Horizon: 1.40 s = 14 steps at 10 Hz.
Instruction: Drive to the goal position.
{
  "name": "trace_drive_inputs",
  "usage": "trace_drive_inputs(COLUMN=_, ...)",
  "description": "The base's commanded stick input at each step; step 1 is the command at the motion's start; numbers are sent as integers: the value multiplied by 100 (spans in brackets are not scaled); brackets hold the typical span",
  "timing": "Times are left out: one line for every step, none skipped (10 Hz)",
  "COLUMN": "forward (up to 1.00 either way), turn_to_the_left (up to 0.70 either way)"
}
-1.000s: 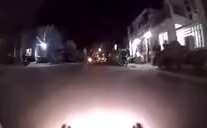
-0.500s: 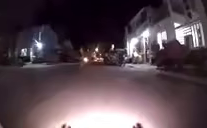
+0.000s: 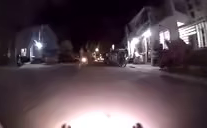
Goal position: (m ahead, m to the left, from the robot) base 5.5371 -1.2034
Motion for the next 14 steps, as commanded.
trace_drive_inputs(forward=60, turn_to_the_left=0)
trace_drive_inputs(forward=60, turn_to_the_left=0)
trace_drive_inputs(forward=60, turn_to_the_left=0)
trace_drive_inputs(forward=60, turn_to_the_left=-7)
trace_drive_inputs(forward=60, turn_to_the_left=-15)
trace_drive_inputs(forward=60, turn_to_the_left=-15)
trace_drive_inputs(forward=60, turn_to_the_left=-14)
trace_drive_inputs(forward=60, turn_to_the_left=-12)
trace_drive_inputs(forward=60, turn_to_the_left=0)
trace_drive_inputs(forward=60, turn_to_the_left=0)
trace_drive_inputs(forward=60, turn_to_the_left=0)
trace_drive_inputs(forward=60, turn_to_the_left=0)
trace_drive_inputs(forward=60, turn_to_the_left=0)
trace_drive_inputs(forward=60, turn_to_the_left=0)
